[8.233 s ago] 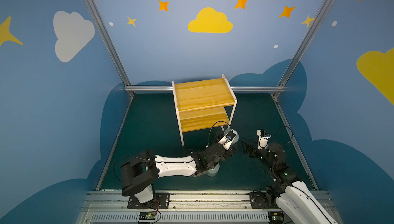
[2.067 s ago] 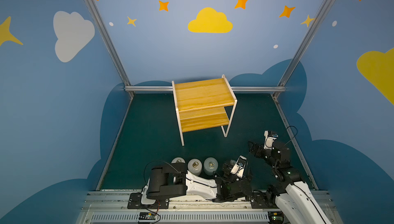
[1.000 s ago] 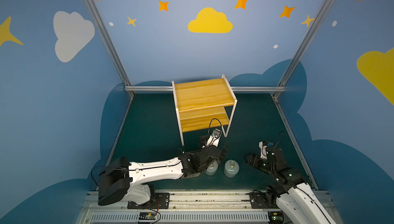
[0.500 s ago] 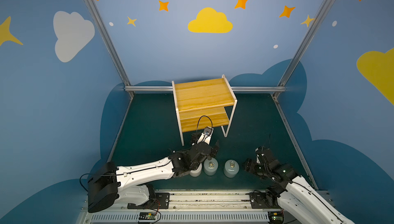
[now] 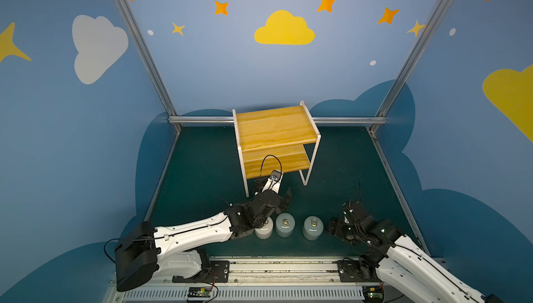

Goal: Remove the tea canisters from the shelf
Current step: Move the tea canister to the center of the board.

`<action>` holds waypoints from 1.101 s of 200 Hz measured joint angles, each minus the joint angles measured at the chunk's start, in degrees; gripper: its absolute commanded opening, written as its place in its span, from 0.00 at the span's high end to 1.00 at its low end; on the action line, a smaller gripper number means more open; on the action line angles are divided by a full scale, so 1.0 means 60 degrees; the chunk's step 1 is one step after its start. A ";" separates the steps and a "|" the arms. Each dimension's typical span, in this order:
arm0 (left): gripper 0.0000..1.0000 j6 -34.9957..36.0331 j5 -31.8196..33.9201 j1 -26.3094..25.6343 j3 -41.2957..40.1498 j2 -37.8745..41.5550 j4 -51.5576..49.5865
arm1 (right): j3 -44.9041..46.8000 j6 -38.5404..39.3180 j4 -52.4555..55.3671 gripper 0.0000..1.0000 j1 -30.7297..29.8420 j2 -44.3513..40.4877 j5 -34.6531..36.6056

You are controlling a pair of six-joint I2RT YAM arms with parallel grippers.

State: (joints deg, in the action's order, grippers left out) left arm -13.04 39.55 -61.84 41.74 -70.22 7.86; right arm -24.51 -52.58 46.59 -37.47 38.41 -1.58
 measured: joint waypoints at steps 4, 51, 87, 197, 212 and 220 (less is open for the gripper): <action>0.01 0.0000 0.0000 0.0007 0.0000 0.0007 0.0000 | 0.0000 -0.0026 -0.0018 0.22 -0.0040 0.0033 -0.0004; 0.01 0.0004 -0.0004 0.0015 -0.0036 0.0211 0.0000 | 0.0007 -0.0317 -0.0379 0.22 -0.0328 0.0528 -0.0117; 0.01 0.0004 0.0007 0.0022 -0.0047 0.0368 -0.0004 | 0.0018 -0.0525 -0.0907 0.22 -0.0506 0.0911 -0.0255; 0.00 0.0033 0.0044 0.0240 -0.0492 0.1155 -0.0306 | -0.0033 -0.0328 -0.1439 0.17 -0.0415 0.1100 0.0138; 0.00 0.0036 0.0004 0.0455 -0.0688 0.1716 -0.0492 | -0.0222 -0.0007 -0.1322 0.14 -0.0033 0.1016 0.0393; 0.00 0.0029 -0.0047 0.0641 -0.0834 0.2065 -0.0579 | -0.0372 0.0211 -0.1311 0.14 0.0321 0.1013 0.0492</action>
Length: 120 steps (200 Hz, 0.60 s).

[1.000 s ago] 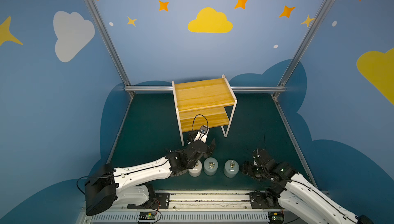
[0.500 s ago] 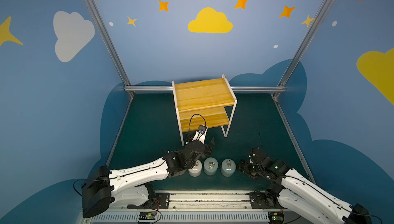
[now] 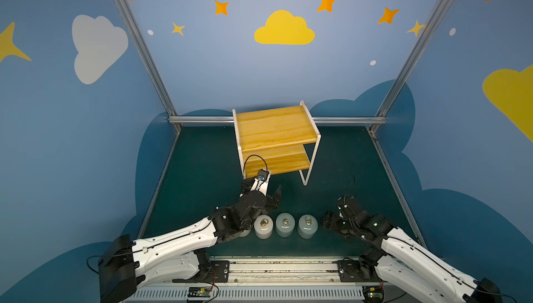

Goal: Remove the tea canisters from the shelf
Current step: Move the tea canister to the center of the board, then reset both arms

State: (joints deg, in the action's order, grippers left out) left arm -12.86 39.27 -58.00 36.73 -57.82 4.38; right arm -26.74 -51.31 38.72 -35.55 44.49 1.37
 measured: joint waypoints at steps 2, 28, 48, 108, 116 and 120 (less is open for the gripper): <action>0.00 0.0007 -0.0015 0.0058 -0.0044 0.0087 -0.0033 | -0.0044 0.0044 0.0000 0.13 0.0084 0.0000 0.0015; 0.00 0.0047 -0.0466 0.1202 -0.0525 0.1330 -0.0386 | -0.0634 0.1042 -0.0237 0.10 0.1450 0.0459 0.0189; 0.00 0.0160 -0.1155 0.2772 -0.0780 0.2153 -0.0634 | -0.1271 0.1996 -0.0685 0.08 0.2197 0.1224 0.0412; 0.00 0.0313 -0.3056 0.8196 -0.3129 0.1362 0.1942 | -0.2073 0.5264 -0.4517 0.08 0.4211 0.3712 0.0998; 0.00 0.0382 -0.3045 0.8550 -0.3501 0.0838 0.2375 | -0.1934 0.5676 -0.5220 0.08 0.4441 0.4065 0.0980; 0.00 0.0470 -0.3016 0.8663 -0.3636 0.0576 0.2554 | -0.1821 0.5898 -0.5563 0.08 0.4539 0.4229 0.0980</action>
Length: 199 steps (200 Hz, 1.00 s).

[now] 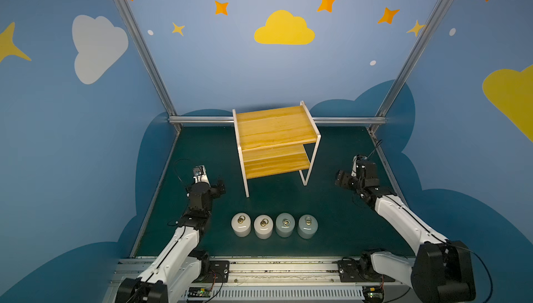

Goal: Remove the tea canisters from the shelf
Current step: Reset both arms

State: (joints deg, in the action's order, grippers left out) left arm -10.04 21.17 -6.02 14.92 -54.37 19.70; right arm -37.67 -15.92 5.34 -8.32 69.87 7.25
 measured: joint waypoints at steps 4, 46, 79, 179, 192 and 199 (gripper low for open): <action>0.00 0.0084 0.0007 0.0062 -0.0098 -0.0215 0.0142 | 0.0127 0.0197 -0.0335 0.08 0.0080 0.0124 0.0000; 0.00 0.0619 0.0171 0.0667 -0.0157 -0.2907 0.2867 | 0.2044 0.1712 -0.4357 0.08 0.0503 0.1395 -0.0153; 0.00 0.0641 -0.0503 0.1147 0.0444 -0.4506 0.4116 | 0.1829 0.2412 -0.5377 0.08 0.0878 0.2197 -0.0652; 0.00 0.1220 -0.2572 0.1166 0.0943 -0.5941 0.5406 | 0.2830 0.2597 -0.9446 0.08 0.1082 0.3118 -0.1075; 0.00 0.1224 -0.2579 0.1166 0.0943 -0.5941 0.5457 | 0.2838 0.2670 -0.9566 0.08 0.1064 0.3122 -0.1140; 0.00 0.1228 -0.2586 0.1166 0.0943 -0.5941 0.5479 | 0.2834 0.2696 -0.9584 0.08 0.1064 0.3122 -0.1188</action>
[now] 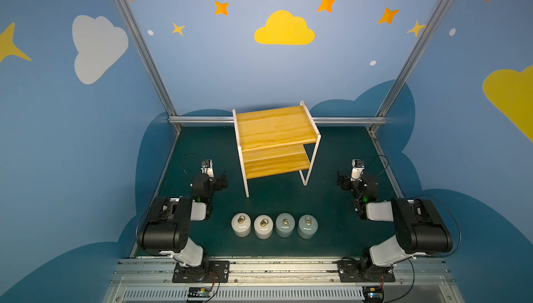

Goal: Remove the tea canisters from the shelf
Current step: Reset both arms

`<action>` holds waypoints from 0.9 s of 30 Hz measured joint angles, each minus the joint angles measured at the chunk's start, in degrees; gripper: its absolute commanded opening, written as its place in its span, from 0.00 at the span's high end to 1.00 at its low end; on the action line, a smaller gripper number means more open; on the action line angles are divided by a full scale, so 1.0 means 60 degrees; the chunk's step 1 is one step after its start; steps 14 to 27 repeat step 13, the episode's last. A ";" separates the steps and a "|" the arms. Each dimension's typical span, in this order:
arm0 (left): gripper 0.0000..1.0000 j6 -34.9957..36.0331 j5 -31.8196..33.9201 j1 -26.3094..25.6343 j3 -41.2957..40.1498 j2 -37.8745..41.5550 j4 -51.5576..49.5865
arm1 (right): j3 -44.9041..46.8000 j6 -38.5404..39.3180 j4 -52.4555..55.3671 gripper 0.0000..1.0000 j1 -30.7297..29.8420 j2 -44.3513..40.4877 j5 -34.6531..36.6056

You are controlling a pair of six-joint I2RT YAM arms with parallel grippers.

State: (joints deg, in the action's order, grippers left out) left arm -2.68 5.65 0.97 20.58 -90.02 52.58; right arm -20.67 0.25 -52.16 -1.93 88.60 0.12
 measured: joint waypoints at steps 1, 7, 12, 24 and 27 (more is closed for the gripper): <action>0.00 0.0011 -0.0015 0.0000 0.0000 0.0000 0.0022 | 0.0000 0.0015 -0.0011 0.08 0.0000 0.0000 -0.0040; 0.00 0.0022 -0.0025 0.0000 0.0000 0.0000 0.0106 | 0.0000 0.0044 -0.0055 0.08 -0.0007 0.0000 -0.0146; 0.00 0.0022 -0.0025 0.0000 0.0000 0.0000 0.0113 | 0.0000 0.0040 -0.0051 0.08 0.0047 0.0000 -0.0295; 0.00 0.0022 -0.0025 0.0000 0.0000 0.0000 0.0113 | 0.0000 0.0040 -0.0051 0.08 0.0066 0.0000 -0.0324; 0.00 0.0022 -0.0025 0.0000 0.0000 0.0000 0.0113 | 0.0000 0.0040 -0.0051 0.08 0.0066 0.0000 -0.0324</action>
